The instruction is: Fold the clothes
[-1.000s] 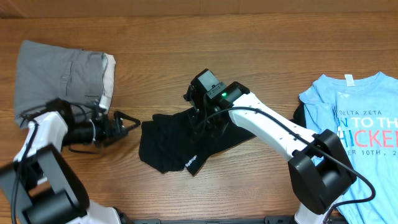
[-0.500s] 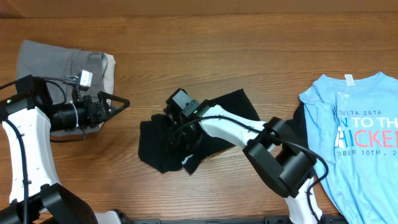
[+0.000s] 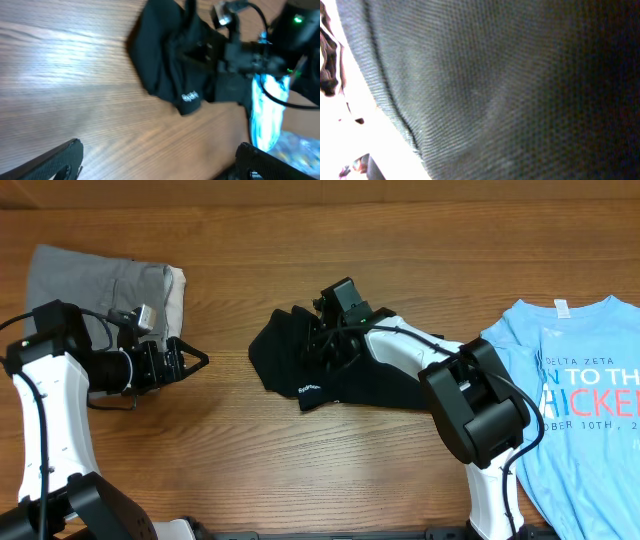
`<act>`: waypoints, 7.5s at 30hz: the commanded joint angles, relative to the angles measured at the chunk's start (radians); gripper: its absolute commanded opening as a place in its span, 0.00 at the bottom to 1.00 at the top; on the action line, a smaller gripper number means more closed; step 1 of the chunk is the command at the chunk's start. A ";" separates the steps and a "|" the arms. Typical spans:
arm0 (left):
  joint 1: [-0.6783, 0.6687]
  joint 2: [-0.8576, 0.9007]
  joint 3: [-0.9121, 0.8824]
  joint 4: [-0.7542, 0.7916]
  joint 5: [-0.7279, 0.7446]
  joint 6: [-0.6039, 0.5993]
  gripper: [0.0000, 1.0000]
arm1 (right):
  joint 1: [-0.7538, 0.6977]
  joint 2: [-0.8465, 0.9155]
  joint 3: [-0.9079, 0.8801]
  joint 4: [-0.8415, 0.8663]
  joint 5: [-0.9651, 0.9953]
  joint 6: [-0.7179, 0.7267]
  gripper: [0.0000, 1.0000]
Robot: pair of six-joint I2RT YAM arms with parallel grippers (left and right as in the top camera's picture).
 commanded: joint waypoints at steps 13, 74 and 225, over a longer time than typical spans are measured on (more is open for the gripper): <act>-0.219 -0.009 -0.222 0.453 -0.161 -0.194 1.00 | -0.006 -0.327 0.045 -0.423 0.103 -0.249 0.18; -0.594 0.423 -0.223 0.882 -0.045 -0.451 0.58 | -0.142 -0.316 -0.272 -0.435 0.340 -0.139 0.09; -0.629 0.563 0.841 -0.293 -0.497 -0.341 0.66 | -0.058 -0.385 -0.153 -0.492 0.005 -0.743 0.63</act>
